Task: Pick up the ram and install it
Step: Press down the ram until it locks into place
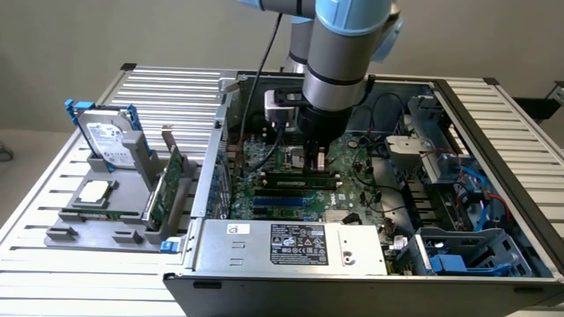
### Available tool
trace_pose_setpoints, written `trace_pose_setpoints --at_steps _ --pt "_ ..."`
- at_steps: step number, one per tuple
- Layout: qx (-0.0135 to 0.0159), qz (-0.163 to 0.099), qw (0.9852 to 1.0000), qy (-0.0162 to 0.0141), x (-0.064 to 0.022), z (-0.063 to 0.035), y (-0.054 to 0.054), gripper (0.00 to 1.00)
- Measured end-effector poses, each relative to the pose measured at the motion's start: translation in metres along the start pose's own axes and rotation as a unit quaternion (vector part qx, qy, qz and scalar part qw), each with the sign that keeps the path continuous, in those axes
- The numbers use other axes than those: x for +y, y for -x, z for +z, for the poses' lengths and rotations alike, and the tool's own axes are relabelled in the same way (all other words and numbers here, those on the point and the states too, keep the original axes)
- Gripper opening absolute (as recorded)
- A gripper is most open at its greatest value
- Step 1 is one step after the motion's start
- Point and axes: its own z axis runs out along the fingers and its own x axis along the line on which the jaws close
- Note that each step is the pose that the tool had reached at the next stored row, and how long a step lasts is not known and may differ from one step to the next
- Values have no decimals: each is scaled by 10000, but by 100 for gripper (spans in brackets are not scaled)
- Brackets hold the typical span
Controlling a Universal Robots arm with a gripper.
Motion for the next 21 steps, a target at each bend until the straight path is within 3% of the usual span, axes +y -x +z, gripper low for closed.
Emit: trace_pose_setpoints --at_steps 3,6,16,21 --pt "-6 -1 10000 0 -117 0 -17 11" --pt "-26 0 10000 -1 -173 17 -21 11" --pt "-77 144 9999 -9 -179 76 -11 11" --pt "-83 217 9997 -12 -180 105 -13 11"
